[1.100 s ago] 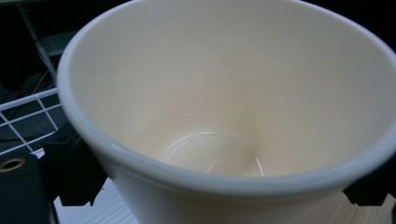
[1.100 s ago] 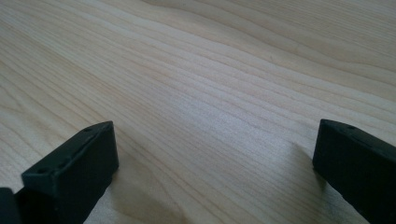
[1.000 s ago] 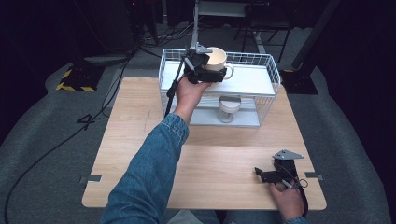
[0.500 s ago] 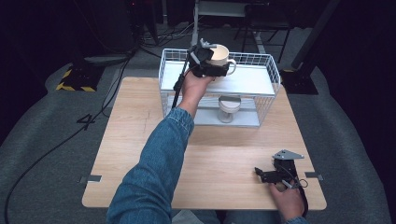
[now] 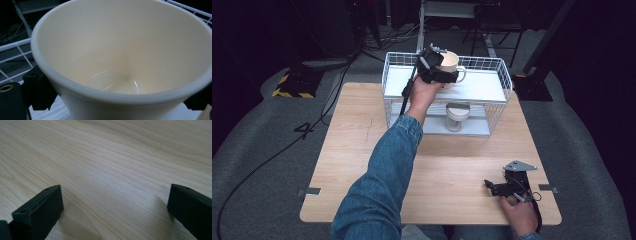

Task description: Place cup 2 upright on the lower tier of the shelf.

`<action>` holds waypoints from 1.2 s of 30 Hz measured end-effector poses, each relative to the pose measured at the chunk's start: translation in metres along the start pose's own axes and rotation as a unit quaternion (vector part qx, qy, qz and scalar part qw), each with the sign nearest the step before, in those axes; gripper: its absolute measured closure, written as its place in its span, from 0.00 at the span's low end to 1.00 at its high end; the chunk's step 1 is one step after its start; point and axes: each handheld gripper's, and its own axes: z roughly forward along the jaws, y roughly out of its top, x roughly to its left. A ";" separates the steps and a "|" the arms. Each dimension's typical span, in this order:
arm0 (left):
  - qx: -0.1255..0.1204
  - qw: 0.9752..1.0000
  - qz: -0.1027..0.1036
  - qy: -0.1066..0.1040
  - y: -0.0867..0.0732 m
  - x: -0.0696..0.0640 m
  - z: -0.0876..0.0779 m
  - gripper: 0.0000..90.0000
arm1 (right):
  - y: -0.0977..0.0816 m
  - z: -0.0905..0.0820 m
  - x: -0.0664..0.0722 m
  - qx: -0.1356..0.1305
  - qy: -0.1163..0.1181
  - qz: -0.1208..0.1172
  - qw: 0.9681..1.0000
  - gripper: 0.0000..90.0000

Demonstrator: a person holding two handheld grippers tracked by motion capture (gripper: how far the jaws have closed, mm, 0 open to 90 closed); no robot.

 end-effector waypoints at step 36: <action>-0.013 0.999 0.017 0.028 -0.004 -0.006 -0.009 0.00 | 0.000 0.000 0.000 0.000 0.001 0.000 1.000 0.00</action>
